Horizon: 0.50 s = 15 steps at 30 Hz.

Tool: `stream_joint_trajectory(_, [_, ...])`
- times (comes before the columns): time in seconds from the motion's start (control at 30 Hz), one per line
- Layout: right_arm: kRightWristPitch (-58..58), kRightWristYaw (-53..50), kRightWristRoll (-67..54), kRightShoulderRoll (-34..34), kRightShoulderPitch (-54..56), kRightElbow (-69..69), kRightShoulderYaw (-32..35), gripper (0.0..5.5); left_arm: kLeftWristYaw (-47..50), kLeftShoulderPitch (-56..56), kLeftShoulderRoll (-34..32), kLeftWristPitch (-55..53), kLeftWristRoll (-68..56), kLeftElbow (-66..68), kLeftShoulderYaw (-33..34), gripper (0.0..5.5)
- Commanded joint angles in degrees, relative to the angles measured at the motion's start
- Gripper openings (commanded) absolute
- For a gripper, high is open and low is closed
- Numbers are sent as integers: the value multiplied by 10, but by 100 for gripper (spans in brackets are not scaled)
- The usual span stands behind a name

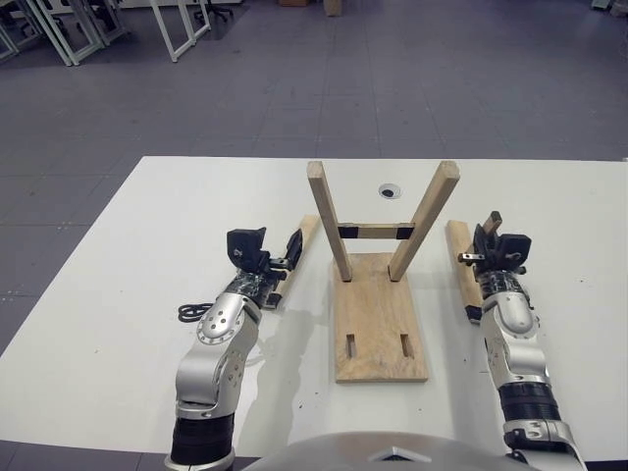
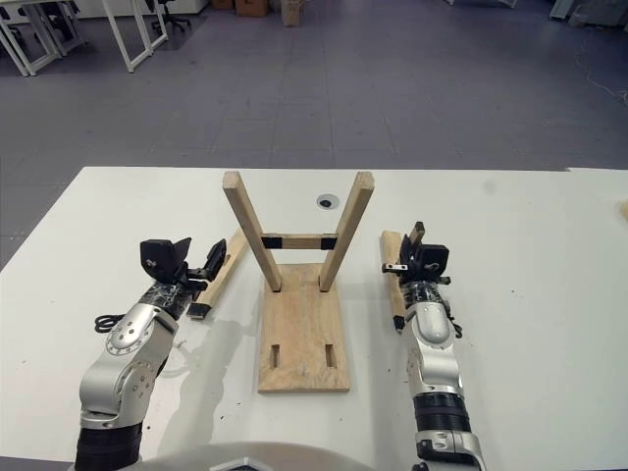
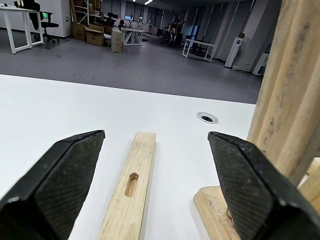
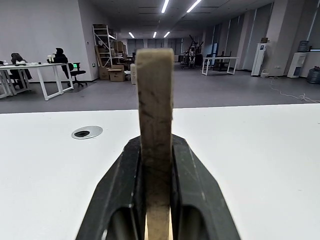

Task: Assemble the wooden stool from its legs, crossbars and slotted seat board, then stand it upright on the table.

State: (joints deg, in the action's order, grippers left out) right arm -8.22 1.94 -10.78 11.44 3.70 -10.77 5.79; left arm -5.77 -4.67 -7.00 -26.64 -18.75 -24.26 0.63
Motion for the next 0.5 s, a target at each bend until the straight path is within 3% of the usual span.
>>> stream_joint_trajectory(0.03, [47,-11,28,4,-25,31,1,39,0,4,2,-1,9,9,-2,381])
stream_joint_trajectory(0.23, [106,-4,34,8,-44,112,12,176,-1,4,3,0,13,11,-3,381])
stream_joint_trajectory(0.37, [223,-29,36,11,-28,254,27,255,3,-1,8,3,20,10,-5,381])
stream_joint_trajectory(0.5, [379,-66,43,19,47,386,37,255,9,-4,19,9,28,11,-11,381])
